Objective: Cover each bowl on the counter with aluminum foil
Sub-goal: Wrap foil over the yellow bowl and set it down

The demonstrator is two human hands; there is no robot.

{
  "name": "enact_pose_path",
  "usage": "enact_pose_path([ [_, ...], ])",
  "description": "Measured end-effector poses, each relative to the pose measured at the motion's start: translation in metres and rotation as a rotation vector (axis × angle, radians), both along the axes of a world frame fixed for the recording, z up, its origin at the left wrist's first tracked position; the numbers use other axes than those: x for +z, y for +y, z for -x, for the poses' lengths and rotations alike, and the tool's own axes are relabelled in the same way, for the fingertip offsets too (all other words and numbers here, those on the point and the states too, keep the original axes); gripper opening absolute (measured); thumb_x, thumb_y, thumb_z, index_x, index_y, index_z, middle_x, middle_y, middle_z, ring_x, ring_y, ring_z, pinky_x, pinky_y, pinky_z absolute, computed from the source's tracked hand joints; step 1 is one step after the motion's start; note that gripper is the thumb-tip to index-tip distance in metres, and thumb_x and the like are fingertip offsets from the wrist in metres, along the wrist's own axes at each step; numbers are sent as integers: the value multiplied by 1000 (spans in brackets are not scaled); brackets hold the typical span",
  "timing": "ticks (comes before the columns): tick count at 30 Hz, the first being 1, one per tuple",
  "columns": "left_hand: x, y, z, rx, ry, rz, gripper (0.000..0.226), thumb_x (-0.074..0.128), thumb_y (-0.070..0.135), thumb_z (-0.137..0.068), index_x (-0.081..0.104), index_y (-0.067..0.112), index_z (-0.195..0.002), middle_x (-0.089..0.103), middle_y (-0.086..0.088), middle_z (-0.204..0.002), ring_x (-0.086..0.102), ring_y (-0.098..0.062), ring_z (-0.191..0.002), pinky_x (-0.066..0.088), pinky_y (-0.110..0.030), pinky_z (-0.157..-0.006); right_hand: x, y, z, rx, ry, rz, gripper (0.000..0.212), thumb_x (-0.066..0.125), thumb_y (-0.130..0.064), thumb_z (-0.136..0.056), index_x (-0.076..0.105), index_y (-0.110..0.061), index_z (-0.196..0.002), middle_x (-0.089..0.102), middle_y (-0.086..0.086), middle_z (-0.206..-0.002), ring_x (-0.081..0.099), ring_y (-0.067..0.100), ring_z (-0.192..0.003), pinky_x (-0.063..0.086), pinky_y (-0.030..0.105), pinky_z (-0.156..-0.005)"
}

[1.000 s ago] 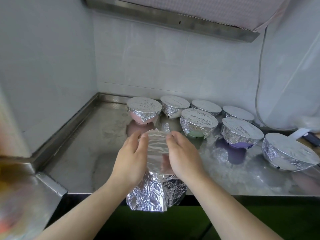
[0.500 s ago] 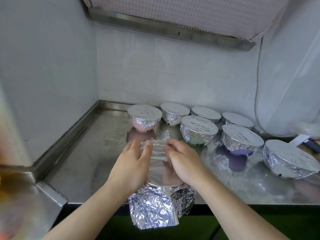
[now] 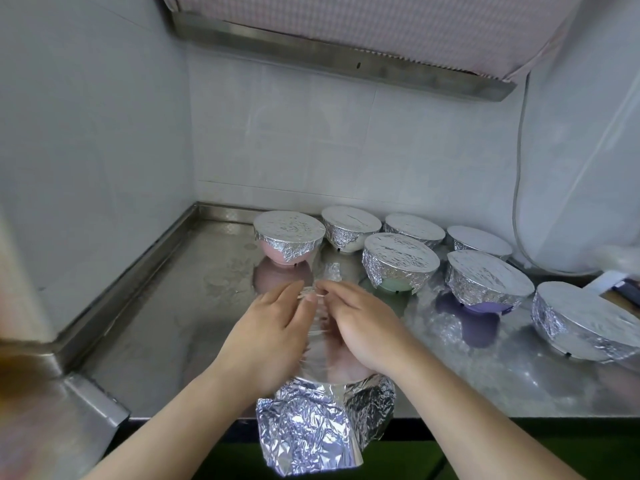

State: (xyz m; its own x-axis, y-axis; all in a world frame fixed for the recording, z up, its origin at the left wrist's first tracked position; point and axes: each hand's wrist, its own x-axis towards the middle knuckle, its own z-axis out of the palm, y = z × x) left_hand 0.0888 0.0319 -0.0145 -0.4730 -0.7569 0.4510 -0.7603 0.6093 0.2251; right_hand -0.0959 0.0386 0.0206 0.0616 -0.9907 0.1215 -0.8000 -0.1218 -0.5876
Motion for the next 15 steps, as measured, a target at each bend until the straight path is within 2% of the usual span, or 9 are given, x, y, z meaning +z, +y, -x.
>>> enact_pose_path([
  [1, -3, -2, 0, 13, 15, -128, 34, 45, 18, -100, 58, 1, -127, 64, -19, -132, 63, -45, -118, 57, -50, -95, 1, 0, 0, -4, -4, -1, 44, 36, -42, -113, 52, -36, -153, 46, -19, -159, 41, 7, -147, 30, 31, -120],
  [2, -6, -5, 0, 2, 63, -132, 35, 47, 13, -94, 59, -4, -122, 65, -26, -124, 66, -48, -108, 60, -51, -86, 1, 0, 0, -6, -10, -7, 43, 36, -42, -113, 53, -36, -152, 47, -18, -158, 42, 8, -145, 32, 31, -118],
  [5, -6, -6, 3, 41, 61, -150, 37, 53, 7, -89, 60, -9, -122, 65, -32, -121, 66, -51, -104, 60, -55, -83, 4, 1, -2, -2, -1, -25, 41, 33, -46, -113, 55, -39, -146, 52, -15, -152, 47, 10, -139, 36, 35, -112],
  [7, -1, -4, 5, 75, 50, -199, 39, 56, 5, -87, 58, -10, -123, 64, -34, -121, 64, -54, -105, 59, -58, -82, 5, -1, -1, 1, -10, -24, 41, 33, -48, -112, 56, -40, -145, 53, -16, -151, 48, 10, -139, 37, 37, -113],
  [8, -6, -4, 6, 91, 10, -147, 37, 53, 6, -89, 56, -9, -123, 63, -34, -121, 63, -54, -105, 59, -58, -82, 5, 0, 0, -1, -38, -25, 42, 34, -48, -112, 58, -39, -145, 55, -17, -151, 48, 9, -139, 37, 37, -115],
  [9, -7, 0, 9, 115, -31, -91, 34, 47, 11, -93, 54, -6, -122, 63, -33, -122, 62, -53, -106, 58, -56, -83, 5, 0, 1, -4, -76, -26, 42, 35, -47, -112, 59, -37, -145, 56, -18, -151, 48, 7, -140, 36, 37, -118],
  [10, -2, 4, 9, 121, -63, -115, 35, 38, 19, -98, 51, -1, -122, 61, -29, -124, 59, -51, -109, 57, -53, -85, 5, 1, 2, -9, -113, -21, 42, 37, -46, -112, 60, -35, -146, 56, -18, -151, 47, 7, -141, 35, 38, -121],
  [13, -2, 6, 10, 158, -28, -92, 53, 16, 39, -99, 49, 11, -130, 55, -11, -132, 49, -36, -120, 47, -41, -92, 6, 11, 4, -70, -165, 29, 47, 39, -47, -112, 51, -31, -154, 48, -15, -159, 41, 8, -148, 30, 37, -125],
  [15, -3, 6, 12, 207, 31, -136, 50, 13, 44, -99, 49, 19, -123, 53, -2, -117, 47, -30, -113, 40, -38, -84, 2, 20, 4, -118, -161, 49, 53, 36, -49, -113, 40, -27, -160, 40, -11, -164, 34, 10, -152, 26, 34, -124],
])
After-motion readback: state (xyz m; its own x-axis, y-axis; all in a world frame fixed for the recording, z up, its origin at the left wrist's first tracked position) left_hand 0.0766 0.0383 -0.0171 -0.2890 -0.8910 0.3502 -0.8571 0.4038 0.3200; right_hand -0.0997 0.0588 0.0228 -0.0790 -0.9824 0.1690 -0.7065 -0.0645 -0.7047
